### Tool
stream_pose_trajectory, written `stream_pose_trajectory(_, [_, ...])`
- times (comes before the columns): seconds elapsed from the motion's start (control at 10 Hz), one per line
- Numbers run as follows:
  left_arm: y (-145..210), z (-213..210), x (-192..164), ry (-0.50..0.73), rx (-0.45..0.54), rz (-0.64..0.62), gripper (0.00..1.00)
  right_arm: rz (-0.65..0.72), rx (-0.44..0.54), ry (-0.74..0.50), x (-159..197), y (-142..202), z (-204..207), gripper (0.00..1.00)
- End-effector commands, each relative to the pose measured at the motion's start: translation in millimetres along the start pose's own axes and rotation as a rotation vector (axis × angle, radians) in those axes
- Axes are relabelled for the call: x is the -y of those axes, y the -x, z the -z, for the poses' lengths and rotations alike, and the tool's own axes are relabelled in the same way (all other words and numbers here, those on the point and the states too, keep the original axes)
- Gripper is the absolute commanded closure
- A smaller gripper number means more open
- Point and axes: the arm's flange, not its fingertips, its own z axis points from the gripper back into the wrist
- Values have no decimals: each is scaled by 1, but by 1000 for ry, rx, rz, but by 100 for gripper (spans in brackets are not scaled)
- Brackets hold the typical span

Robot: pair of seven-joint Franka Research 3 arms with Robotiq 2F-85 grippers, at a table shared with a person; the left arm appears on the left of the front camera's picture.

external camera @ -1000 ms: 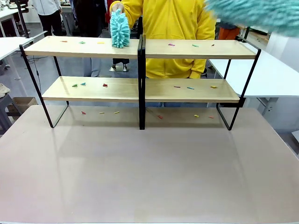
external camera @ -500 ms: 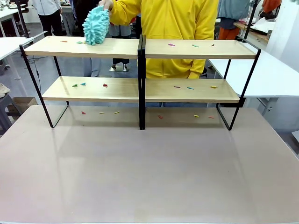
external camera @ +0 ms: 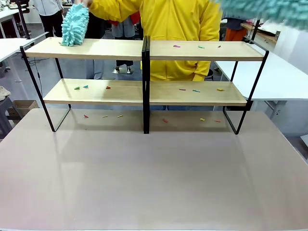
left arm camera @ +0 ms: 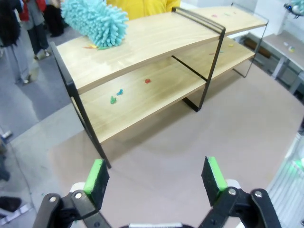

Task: Clean the shelves.
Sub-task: Clean a randomly selected level of the Shelf with the Duster.

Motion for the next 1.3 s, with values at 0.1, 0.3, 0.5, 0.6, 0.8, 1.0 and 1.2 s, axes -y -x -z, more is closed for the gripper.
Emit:
stream_pose_trajectory(0.1, [0, 1, 0, 12, 8, 4, 0, 61, 10, 207, -29, -55, 93, 88])
stream_pose_trajectory(0.3, [0, 1, 0, 12, 8, 4, 0, 86, 37, 279, -32, -92, 143, 88])
stream_pose_trajectory(0.5, [0, 1, 0, 12, 8, 4, 0, 191, 64, 334, -28, -122, 173, 88])
stream_pose_trajectory(0.6, [0, 1, 0, 12, 8, 4, 0, 226, 19, 374, -22, -134, 198, 88])
stream_pose_trajectory(0.8, [0, 1, 0, 12, 8, 4, 0, 277, 152, 382, -15, -155, 230, 88])
stream_pose_trajectory(1.0, [0, 1, 0, 12, 8, 4, 0, 296, 105, 368, -8, -163, 241, 88])
stream_pose_trajectory(1.2, [0, 1, 0, 12, 8, 4, 0, 323, 63, 381, -3, -164, 247, 88])
